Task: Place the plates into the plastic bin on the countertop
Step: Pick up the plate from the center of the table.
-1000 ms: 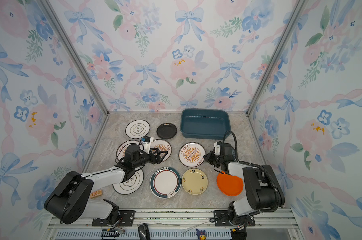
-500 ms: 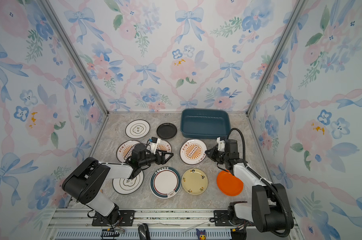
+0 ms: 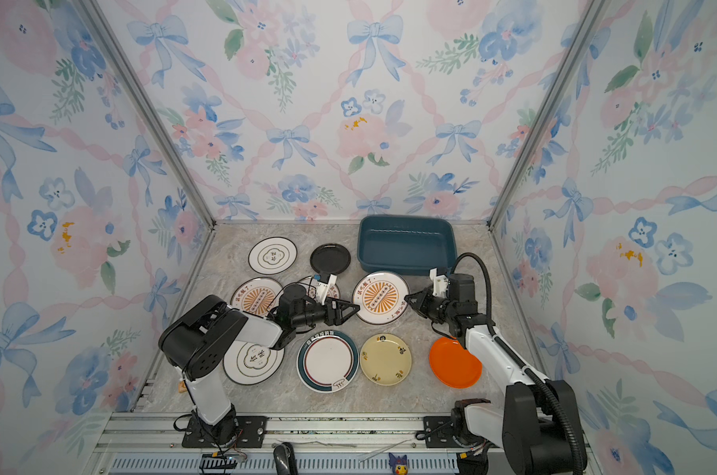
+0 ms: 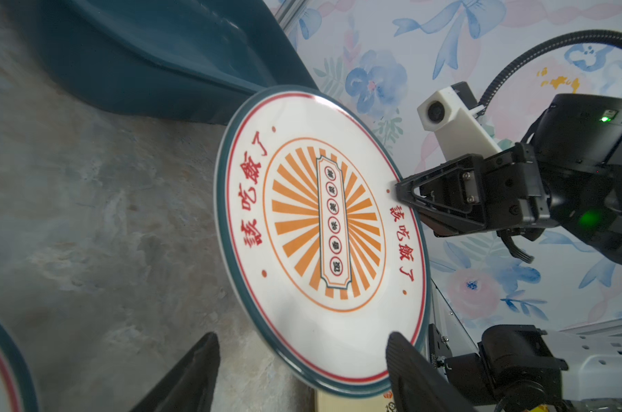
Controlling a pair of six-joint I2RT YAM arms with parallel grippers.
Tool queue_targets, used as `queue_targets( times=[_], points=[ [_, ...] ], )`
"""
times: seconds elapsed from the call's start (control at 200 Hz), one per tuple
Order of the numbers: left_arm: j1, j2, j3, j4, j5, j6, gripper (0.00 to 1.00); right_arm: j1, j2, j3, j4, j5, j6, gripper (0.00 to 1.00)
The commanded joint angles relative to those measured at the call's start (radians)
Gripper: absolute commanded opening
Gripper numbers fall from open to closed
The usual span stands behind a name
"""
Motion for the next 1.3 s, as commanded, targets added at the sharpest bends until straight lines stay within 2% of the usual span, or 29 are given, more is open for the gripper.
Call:
queue_targets(
  times=[0.0,0.105,0.225,0.41,0.52,0.555,0.78,0.94,0.97,1.02,1.085,1.18,1.295],
  points=[
    [-0.001,0.033,0.025,0.076,0.03,-0.045,0.74,-0.006,-0.027,-0.01,0.076,-0.055,0.047,0.0],
    [-0.004,0.044,0.03,0.099,0.03,-0.063,0.72,0.002,-0.027,-0.011,0.079,-0.056,0.048,0.0],
    [-0.002,0.047,0.048,0.103,0.037,-0.072,0.64,0.023,-0.017,-0.013,0.101,-0.06,0.054,0.0],
    [-0.002,0.048,0.074,0.102,0.067,-0.076,0.4,0.049,0.0,-0.014,0.129,-0.061,0.059,0.0],
    [-0.002,0.046,0.079,0.103,0.08,-0.081,0.31,0.055,0.004,-0.012,0.136,-0.062,0.054,0.0],
    [-0.002,0.048,0.081,0.102,0.082,-0.084,0.32,0.057,0.008,-0.013,0.138,-0.063,0.052,0.0],
    [0.001,0.051,0.089,0.101,0.112,-0.096,0.16,0.059,0.036,-0.024,0.183,-0.072,0.045,0.0],
    [0.002,0.054,0.092,0.102,0.138,-0.11,0.08,0.071,0.058,-0.05,0.295,-0.106,0.022,0.0],
    [0.003,0.052,0.092,0.103,0.143,-0.112,0.06,0.077,0.057,-0.056,0.315,-0.106,0.007,0.05],
    [0.002,0.054,0.091,0.102,0.155,-0.116,0.0,0.085,0.055,-0.063,0.338,-0.105,-0.026,0.21],
    [0.003,0.054,0.092,0.103,0.168,-0.12,0.0,0.096,0.06,-0.069,0.357,-0.107,-0.07,0.35],
    [0.002,0.053,0.125,0.103,0.175,-0.124,0.0,0.1,0.086,-0.08,0.434,-0.136,-0.085,0.42],
    [0.004,0.052,0.125,0.102,0.18,-0.129,0.0,0.103,0.134,-0.1,0.575,-0.205,-0.049,0.41]
  ],
)
